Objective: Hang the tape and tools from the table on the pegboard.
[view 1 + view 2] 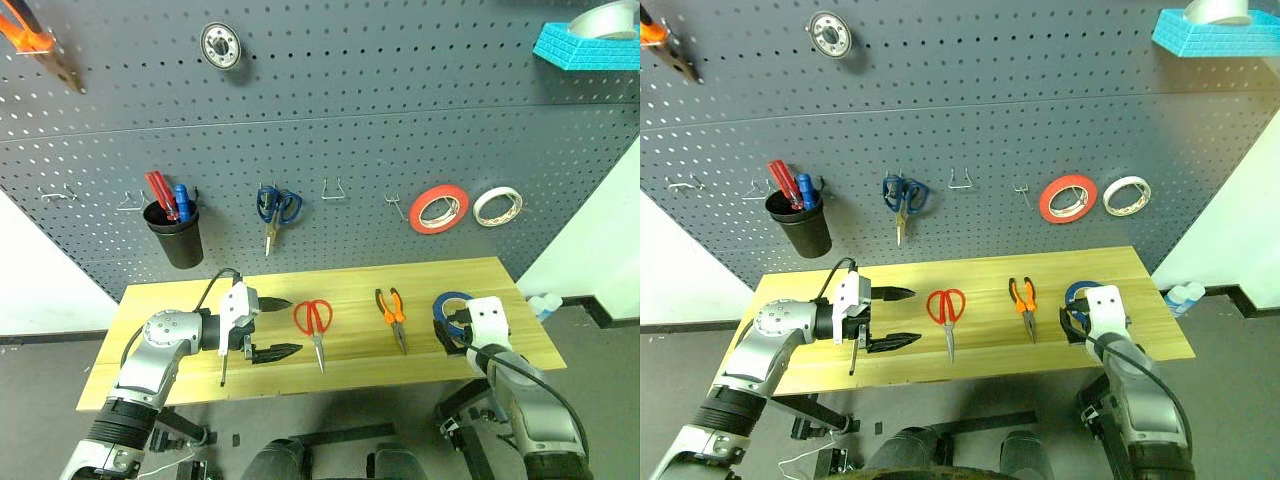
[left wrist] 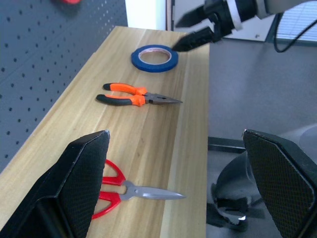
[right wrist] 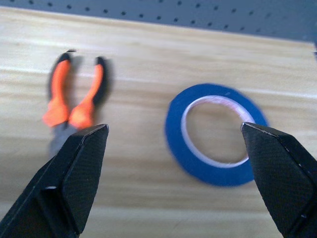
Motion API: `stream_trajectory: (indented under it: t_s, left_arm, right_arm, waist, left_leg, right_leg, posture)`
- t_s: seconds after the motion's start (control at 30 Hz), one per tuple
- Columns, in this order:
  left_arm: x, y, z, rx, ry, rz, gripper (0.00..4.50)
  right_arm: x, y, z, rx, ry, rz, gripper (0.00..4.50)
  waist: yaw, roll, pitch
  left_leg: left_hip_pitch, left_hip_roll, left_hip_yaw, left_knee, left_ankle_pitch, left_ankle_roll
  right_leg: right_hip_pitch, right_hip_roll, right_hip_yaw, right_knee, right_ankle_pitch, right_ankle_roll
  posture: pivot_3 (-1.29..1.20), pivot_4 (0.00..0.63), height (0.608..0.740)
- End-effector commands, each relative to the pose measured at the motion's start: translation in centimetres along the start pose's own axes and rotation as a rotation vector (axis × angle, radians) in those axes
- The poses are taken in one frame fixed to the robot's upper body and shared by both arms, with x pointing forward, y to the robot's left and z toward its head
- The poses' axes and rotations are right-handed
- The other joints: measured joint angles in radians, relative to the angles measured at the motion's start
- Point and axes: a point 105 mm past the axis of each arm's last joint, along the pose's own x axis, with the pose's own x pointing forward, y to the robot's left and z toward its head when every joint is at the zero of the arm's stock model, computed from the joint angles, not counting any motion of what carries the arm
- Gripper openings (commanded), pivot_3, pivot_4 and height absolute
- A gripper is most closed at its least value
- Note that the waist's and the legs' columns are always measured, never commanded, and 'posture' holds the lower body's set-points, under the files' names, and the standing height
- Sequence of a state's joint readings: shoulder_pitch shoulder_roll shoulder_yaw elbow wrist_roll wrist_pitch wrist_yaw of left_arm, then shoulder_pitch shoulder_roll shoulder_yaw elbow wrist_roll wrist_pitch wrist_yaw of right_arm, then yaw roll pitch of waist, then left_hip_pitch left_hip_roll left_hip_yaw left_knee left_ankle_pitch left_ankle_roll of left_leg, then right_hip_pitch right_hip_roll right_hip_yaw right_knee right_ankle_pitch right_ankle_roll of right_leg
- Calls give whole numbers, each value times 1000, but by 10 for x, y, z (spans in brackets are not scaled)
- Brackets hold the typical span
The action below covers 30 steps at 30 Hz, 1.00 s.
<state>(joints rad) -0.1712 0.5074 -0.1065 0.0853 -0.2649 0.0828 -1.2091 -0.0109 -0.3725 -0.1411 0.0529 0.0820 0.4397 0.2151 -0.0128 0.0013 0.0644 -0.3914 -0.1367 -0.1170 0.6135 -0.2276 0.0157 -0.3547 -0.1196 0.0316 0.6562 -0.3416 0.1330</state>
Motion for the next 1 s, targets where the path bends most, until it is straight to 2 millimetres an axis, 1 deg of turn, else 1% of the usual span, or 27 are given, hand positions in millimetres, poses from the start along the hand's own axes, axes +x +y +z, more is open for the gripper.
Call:
stream_trajectory:
  t_s: [0.03, 0.23, 0.33, 0.37, 0.5, 0.63, 0.77, 0.87, 1.0]
  left_arm:
    - [4, 0, 15, 34, -40, -2, 4479]
    - [5, -9, 20, 22, -55, -6, 4479]
    - [4, -14, 22, 16, -59, -5, 4479]
    - [3, -15, 24, 14, -60, -2, 4479]
    - [-1, -21, 29, 5, -67, 16, 4479]
    - [-7, -25, 31, -13, -69, 47, 4479]
    - [-12, -36, 29, -36, -57, 53, 4479]
    - [-15, -41, 31, -46, -55, 59, 4479]
    - [-18, -47, 33, -64, -51, 64, 4479]
  right_arm:
    - [8, -17, 16, -23, -20, -53, 4500]
    - [22, -24, 27, -78, -7, -47, 4500]
    - [29, -22, 29, -98, 7, -34, 4500]
    - [30, -21, 30, -105, 11, -24, 4500]
    - [37, -13, 29, -137, 32, 15, 4500]
    - [42, -14, 29, -150, 46, 24, 4500]
    - [45, -14, 28, -170, 56, 39, 4500]
    - [46, -14, 29, -175, 58, 47, 4500]
    - [49, -14, 23, -156, 103, 70, 4500]
  waist:
    - [-1, -1, 11]
    - [-2, 0, 39]
    - [-4, 0, 59]
    - [-4, -1, 64]
    - [-5, -3, 95]
    - [-5, -3, 119]
    - [-5, -5, 134]
    - [-6, -6, 149]
    - [-6, -8, 165]
  left_leg:
    - [0, 0, 0, 0, 0, 0]
    - [-1, 0, 0, -1, 0, 0]
    - [-2, 0, 0, -1, 0, 0]
    - [-2, 0, 0, -1, 0, 0]
    - [-2, 2, 1, -1, 0, 0]
    - [-6, 2, 1, -1, 0, 0]
    - [-15, 2, 1, 0, 0, 0]
    - [-17, 2, 1, 0, 1, 0]
    - [-17, 2, 1, 0, 1, 0]
  right_leg:
    - [0, 0, 0, 0, 0, 0]
    - [-1, -1, 0, -1, 0, 0]
    - [-1, -1, 0, -1, 0, 0]
    - [-1, -1, 0, -1, 0, 0]
    - [-2, -1, 0, -1, 1, -1]
    - [-5, -1, 0, -2, 1, -1]
    - [-14, -1, 0, -2, 1, -1]
    - [-16, -1, -1, -1, 2, -2]
    - [-16, -1, -1, -1, 2, -2]
  posture:
    - [-39, 112, 740]
    - [-33, 146, 740]
    - [-29, 164, 740]
    - [-24, 183, 740]
    - [-12, 216, 740]
    - [-5, 237, 740]
    - [4, 259, 740]
    - [10, 277, 740]
    - [16, 292, 740]
